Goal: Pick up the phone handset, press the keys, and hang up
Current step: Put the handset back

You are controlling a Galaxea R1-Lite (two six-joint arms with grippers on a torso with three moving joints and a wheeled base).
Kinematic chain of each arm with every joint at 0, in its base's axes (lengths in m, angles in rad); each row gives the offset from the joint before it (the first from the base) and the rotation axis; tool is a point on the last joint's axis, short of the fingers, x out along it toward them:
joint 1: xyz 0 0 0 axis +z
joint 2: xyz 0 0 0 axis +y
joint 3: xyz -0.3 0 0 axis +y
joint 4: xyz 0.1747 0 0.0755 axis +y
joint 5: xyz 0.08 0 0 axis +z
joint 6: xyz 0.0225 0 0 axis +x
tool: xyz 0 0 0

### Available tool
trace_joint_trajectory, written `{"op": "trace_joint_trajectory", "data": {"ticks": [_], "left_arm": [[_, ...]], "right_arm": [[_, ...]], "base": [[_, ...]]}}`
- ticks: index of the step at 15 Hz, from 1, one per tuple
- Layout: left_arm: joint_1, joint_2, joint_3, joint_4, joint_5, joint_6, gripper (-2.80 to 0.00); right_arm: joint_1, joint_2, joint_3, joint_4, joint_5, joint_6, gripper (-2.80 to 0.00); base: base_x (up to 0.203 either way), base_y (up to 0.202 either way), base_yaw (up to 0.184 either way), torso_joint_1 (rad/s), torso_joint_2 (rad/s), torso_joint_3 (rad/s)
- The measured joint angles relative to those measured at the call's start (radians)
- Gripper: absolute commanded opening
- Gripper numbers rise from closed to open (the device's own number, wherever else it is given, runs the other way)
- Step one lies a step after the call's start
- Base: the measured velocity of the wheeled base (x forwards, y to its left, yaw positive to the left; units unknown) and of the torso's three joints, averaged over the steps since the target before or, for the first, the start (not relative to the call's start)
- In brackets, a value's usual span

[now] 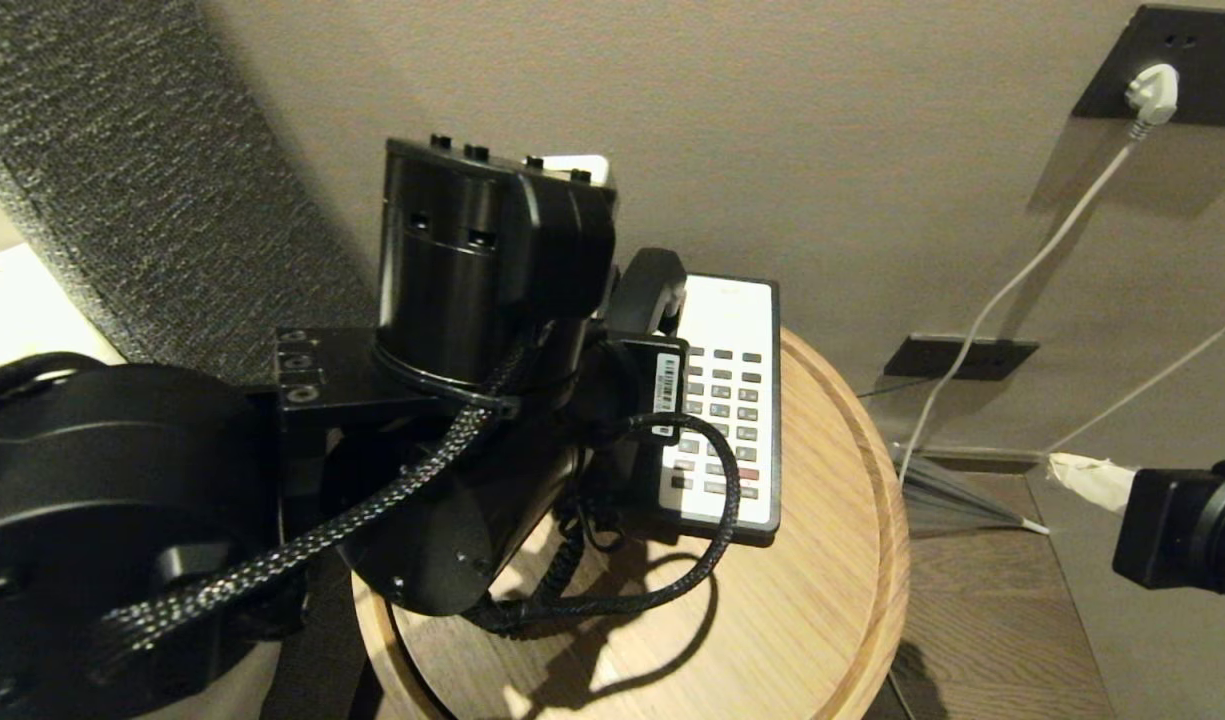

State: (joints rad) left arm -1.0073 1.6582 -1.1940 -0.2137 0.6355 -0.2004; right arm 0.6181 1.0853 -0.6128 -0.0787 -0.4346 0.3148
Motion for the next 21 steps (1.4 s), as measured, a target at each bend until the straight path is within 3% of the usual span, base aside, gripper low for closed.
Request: {"op": "trace_joint_trajectory", "data": {"ticks": [5, 16, 18, 21], "left_arm": [[0.065, 0.023, -0.008, 0.0, -0.001, 0.003, -2.8], [0.07, 0.083, -0.034, 0.011, 0.005, -0.007, -2.8], [0.07, 0.088, -0.047, 0.038, 0.006, -0.028, -2.8], [0.067, 0.102, -0.094, 0.121, 0.013, -0.111, -2.8]], "right_arm": [[0.0, -0.015, 0.0, 0.0, 0.003, 0.0, -2.8], [0.0, -0.027, 0.026, 0.013, 0.003, 0.0, -2.8], [0.0, -0.029, 0.035, 0.012, 0.004, 0.0, -2.8], [0.0, -0.03, 0.041, 0.011, 0.006, 0.0, -2.8]], "base": [[0.0, 0.0, 0.0, 0.0, 0.0, 0.0], [0.0, 0.0, 0.0, 0.0, 0.0, 0.0], [0.0, 0.0, 0.0, 0.0, 0.0, 0.0], [0.0, 0.0, 0.0, 0.0, 0.0, 0.0]]}}
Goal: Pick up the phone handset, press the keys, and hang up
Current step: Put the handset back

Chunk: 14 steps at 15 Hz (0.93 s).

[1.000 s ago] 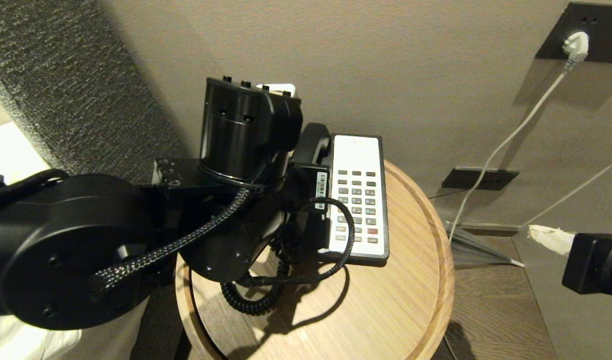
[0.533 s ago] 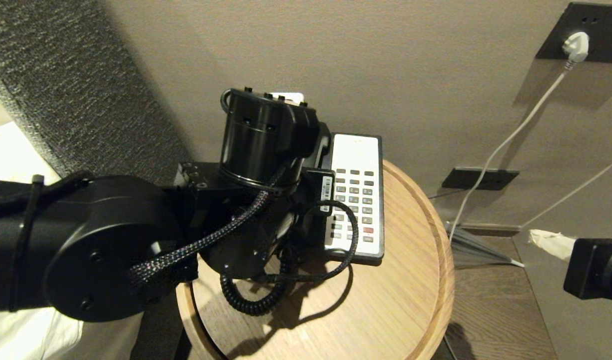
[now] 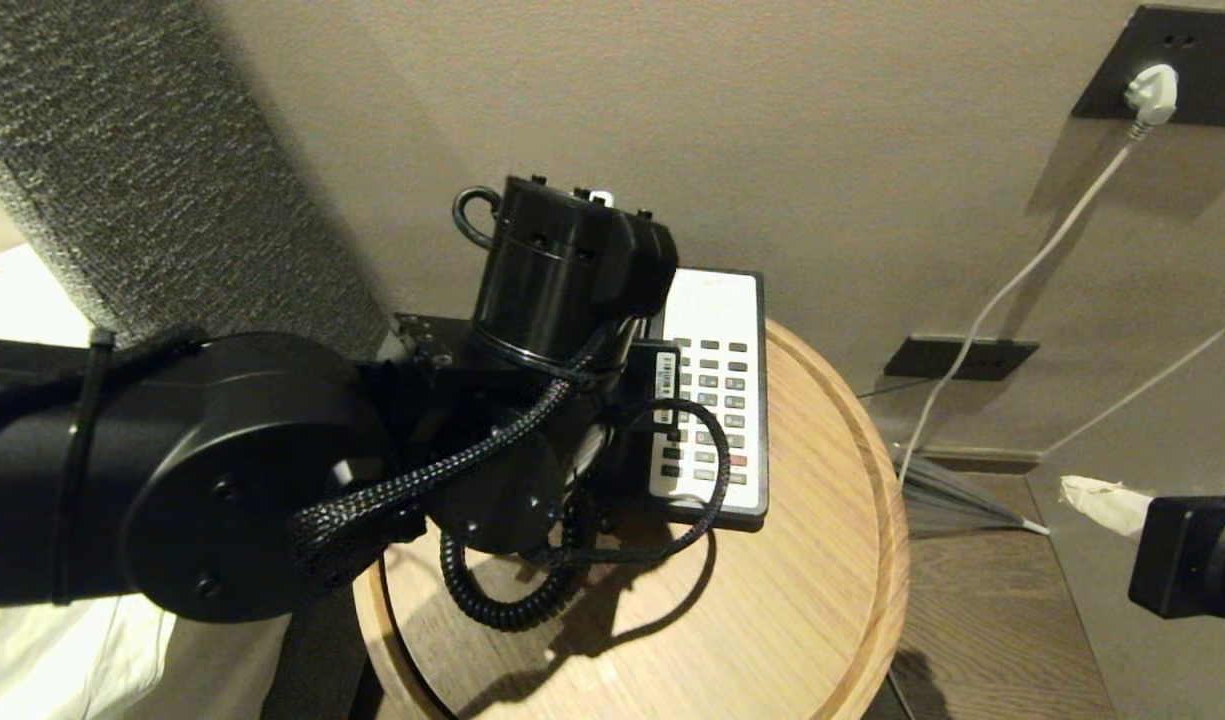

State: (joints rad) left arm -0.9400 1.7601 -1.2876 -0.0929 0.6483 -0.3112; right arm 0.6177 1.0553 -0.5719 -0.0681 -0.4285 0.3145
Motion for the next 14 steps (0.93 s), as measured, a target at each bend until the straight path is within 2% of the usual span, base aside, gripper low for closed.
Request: {"op": "trace_joint_trajectory", "data": {"ticks": [10, 11, 14], "left_arm": [[0.002, 0.021, 0.01, 0.009, -0.002, -0.006, -2.8], [0.002, 0.021, 0.011, 0.008, -0.004, -0.005, 0.0], [0.002, 0.02, 0.006, 0.004, -0.004, -0.002, 0.0]], "right_arm": [[0.0, -0.007, 0.003, 0.001, 0.001, 0.0, -2.8], [0.0, -0.007, 0.003, 0.001, 0.001, 0.0, -2.8], [0.0, -0.008, 0.003, 0.001, 0.01, 0.0, -2.8]], "base": [[0.0, 0.0, 0.0, 0.0, 0.0, 0.0], [0.0, 0.0, 0.0, 0.0, 0.0, 0.0], [0.0, 0.0, 0.0, 0.0, 0.0, 0.0]]}}
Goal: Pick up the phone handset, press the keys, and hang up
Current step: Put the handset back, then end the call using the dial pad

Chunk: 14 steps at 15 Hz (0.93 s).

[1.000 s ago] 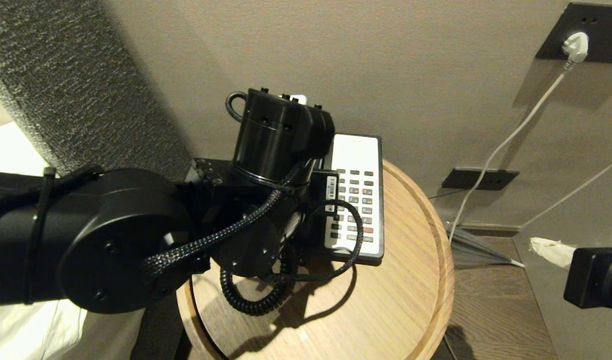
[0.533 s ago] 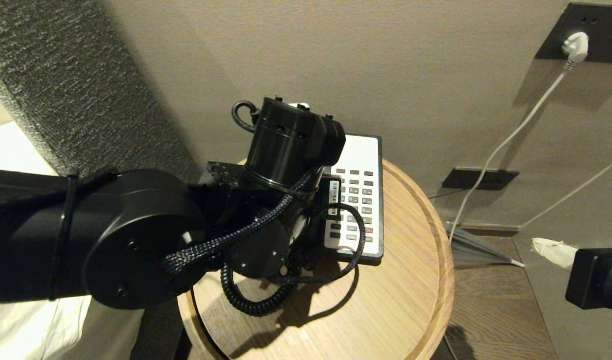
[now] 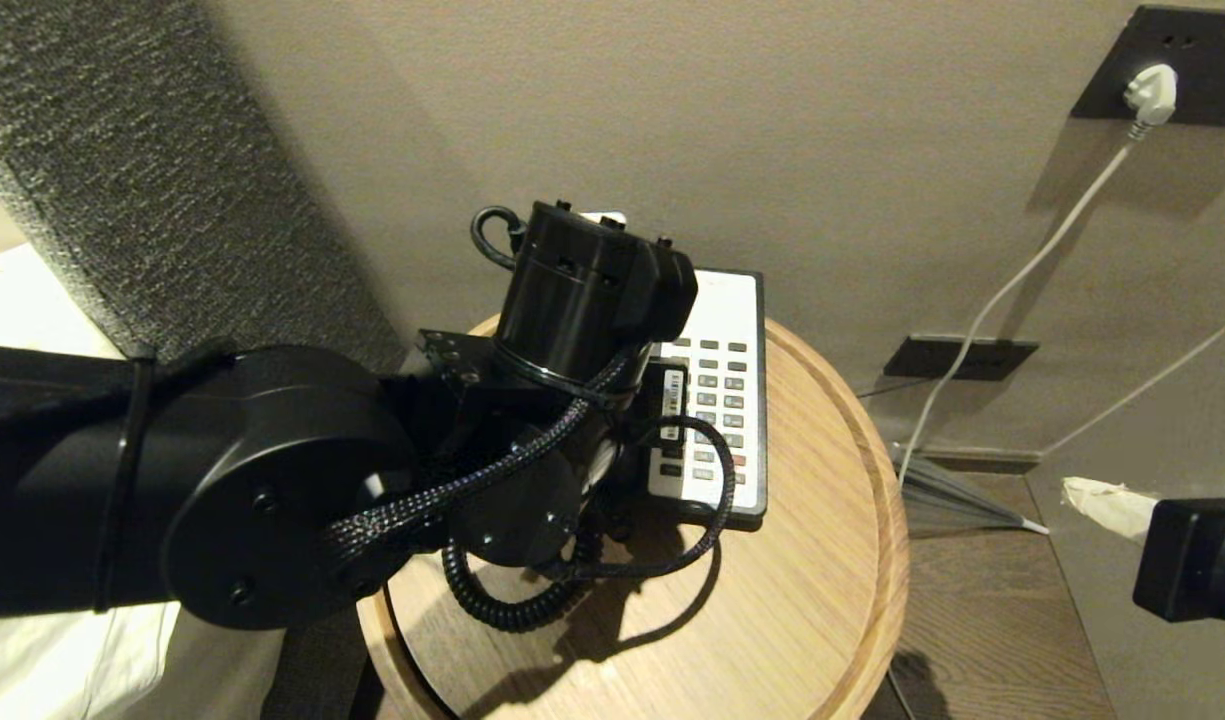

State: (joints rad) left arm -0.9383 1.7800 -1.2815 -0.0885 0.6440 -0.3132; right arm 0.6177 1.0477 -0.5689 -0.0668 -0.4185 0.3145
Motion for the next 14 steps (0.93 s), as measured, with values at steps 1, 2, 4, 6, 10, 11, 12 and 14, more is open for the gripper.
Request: {"op": "trace_joint_trajectory", "data": {"ticks": [1, 2, 4, 6, 10, 11, 12, 14], "left_arm": [[0.0, 0.0, -0.002, -0.003, 0.0, 0.001, 0.0], [-0.001, 0.0, -0.007, -0.003, 0.001, 0.001, 0.0], [0.001, -0.004, -0.015, -0.003, 0.007, 0.003, 0.0], [0.001, -0.023, -0.015, 0.002, 0.008, 0.002, 0.0], [0.0, -0.099, -0.007, 0.003, 0.008, -0.002, -2.8], [-0.001, -0.124, -0.004, 0.004, 0.007, -0.004, -2.8], [-0.002, -0.147, 0.004, 0.008, 0.007, -0.004, -2.8], [-0.009, -0.207, 0.038, 0.004, 0.006, -0.004, -2.8]], "right_arm": [[0.0, 0.0, 0.0, 0.0, 0.001, 0.0, -2.8], [0.0, -0.001, 0.0, 0.0, 0.001, 0.0, -2.8], [0.0, -0.005, 0.005, 0.001, 0.001, 0.0, -2.8], [0.001, -0.013, 0.016, 0.002, 0.001, -0.001, -2.8], [0.001, -0.017, 0.009, 0.001, 0.0, -0.005, -2.8], [0.001, -0.015, 0.004, 0.002, 0.0, -0.007, -2.8], [0.001, -0.013, -0.004, 0.004, 0.0, -0.009, -2.8], [0.001, 0.006, -0.041, 0.016, 0.002, -0.01, -2.8]], "base": [[0.0, 0.0, 0.0, 0.0, 0.0, 0.0], [0.0, 0.0, 0.0, 0.0, 0.0, 0.0], [0.0, 0.0, 0.0, 0.0, 0.0, 0.0], [0.0, 0.0, 0.0, 0.0, 0.0, 0.0], [0.0, 0.0, 0.0, 0.0, 0.0, 0.0], [0.0, 0.0, 0.0, 0.0, 0.0, 0.0], [0.0, 0.0, 0.0, 0.0, 0.0, 0.0], [0.0, 0.0, 0.0, 0.0, 0.0, 0.0]]}}
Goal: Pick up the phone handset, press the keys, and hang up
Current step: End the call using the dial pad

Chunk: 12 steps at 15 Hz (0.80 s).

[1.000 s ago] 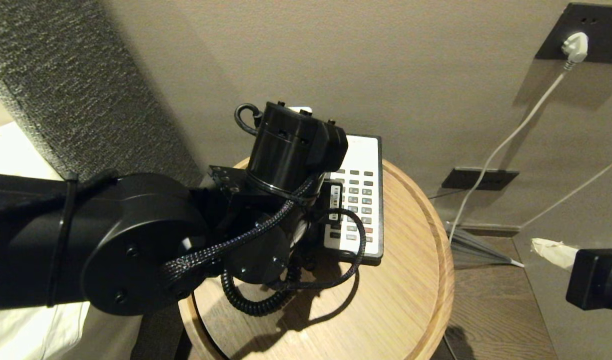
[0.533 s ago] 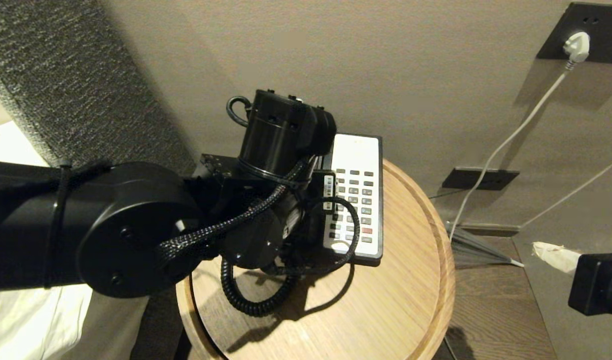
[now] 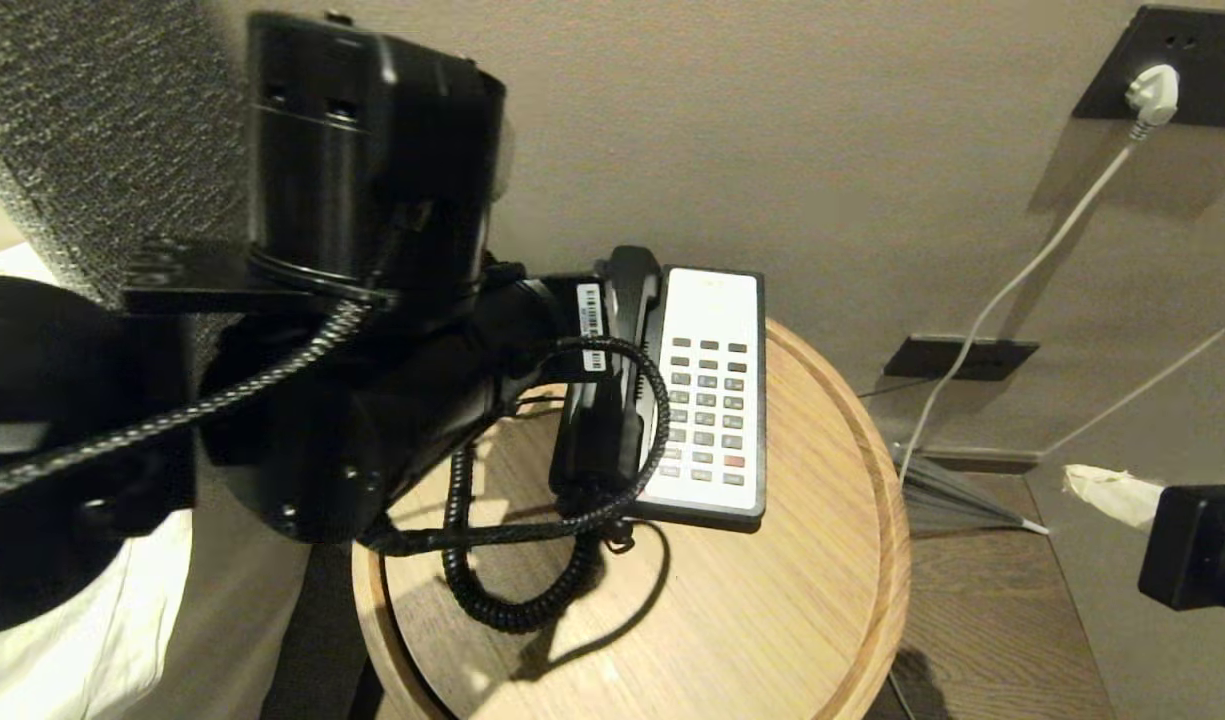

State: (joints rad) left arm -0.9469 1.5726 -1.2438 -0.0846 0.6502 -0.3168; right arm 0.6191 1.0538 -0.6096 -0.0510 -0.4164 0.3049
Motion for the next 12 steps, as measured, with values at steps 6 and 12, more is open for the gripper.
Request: {"op": "trace_joint_trajectory", "data": {"ticks": [6, 12], "left_arm": [[-0.008, -0.182, 0.036, -0.002, -0.001, -0.004, -2.8], [-0.008, -0.316, 0.065, -0.002, -0.009, -0.012, -2.8]], "right_arm": [[0.036, 0.168, -0.204, 0.017, 0.028, -0.011, -2.8], [0.236, 0.384, -0.38, 0.006, 0.034, -0.003, -2.8]], "base": [[0.0, 0.0, 0.0, 0.0, 0.0, 0.0], [0.0, 0.0, 0.0, 0.0, 0.0, 0.0]]}}
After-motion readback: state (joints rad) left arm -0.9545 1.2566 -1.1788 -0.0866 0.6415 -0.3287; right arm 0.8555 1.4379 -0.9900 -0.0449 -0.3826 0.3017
